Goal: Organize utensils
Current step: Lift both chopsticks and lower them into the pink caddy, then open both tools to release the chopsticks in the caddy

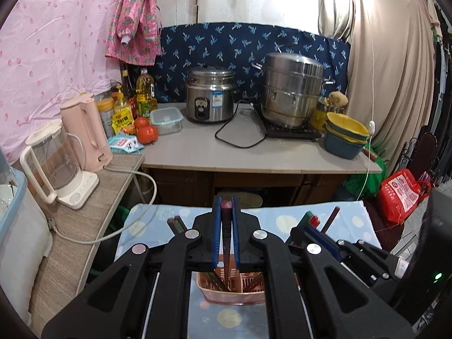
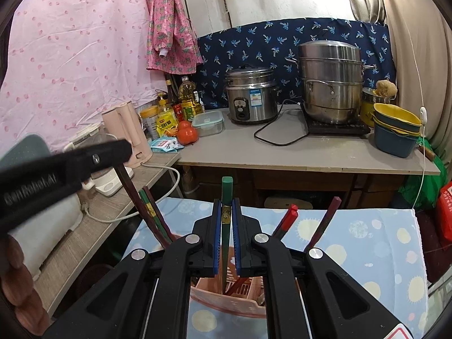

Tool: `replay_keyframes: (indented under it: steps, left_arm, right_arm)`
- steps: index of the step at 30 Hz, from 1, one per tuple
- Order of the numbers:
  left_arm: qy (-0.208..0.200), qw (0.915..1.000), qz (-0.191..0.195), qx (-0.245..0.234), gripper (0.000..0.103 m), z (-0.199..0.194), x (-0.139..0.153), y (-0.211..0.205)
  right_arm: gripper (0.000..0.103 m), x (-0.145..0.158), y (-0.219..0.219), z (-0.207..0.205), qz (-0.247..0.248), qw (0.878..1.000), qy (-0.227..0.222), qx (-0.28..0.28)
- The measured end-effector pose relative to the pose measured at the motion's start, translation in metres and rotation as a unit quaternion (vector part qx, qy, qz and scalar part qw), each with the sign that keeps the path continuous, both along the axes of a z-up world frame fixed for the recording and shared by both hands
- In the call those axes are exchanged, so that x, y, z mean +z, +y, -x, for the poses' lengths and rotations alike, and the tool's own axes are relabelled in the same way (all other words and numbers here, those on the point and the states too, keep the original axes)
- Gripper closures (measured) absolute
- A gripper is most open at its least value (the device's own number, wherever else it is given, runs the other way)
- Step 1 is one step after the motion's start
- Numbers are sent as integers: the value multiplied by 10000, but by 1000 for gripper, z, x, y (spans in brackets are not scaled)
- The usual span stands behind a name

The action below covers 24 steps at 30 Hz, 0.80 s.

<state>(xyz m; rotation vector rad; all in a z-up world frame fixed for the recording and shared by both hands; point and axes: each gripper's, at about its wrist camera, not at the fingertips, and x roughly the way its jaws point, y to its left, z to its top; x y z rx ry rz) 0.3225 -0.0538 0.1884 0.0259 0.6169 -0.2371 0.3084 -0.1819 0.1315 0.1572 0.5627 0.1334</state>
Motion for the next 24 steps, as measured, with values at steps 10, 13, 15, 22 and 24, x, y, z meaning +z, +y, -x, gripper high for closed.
replay_keyframes:
  steps: [10,13,15,22,24]
  left_arm:
    - [75,9984,-348,430,44,7,-39,-1]
    - [149,9985,-309,436,41,15,-46,2]
    - [164,9983,-334,447,38,22,-50,3]
    - [219,9977,-398,494,28,55,-61,7]
    - [201,9973,-480,527,26,65,-65,7]
  right_arm:
    - [62,-13,-12,21,85,9995,7,-311]
    - [55,-17,-14,34,146,9993,18,-352]
    - [53,-21,-14,44,139,9993,43,-358]
    - [42,-28,-18,82,208,9983,65,-543]
    - [41,-31,-18,95,215,9980,85,-590]
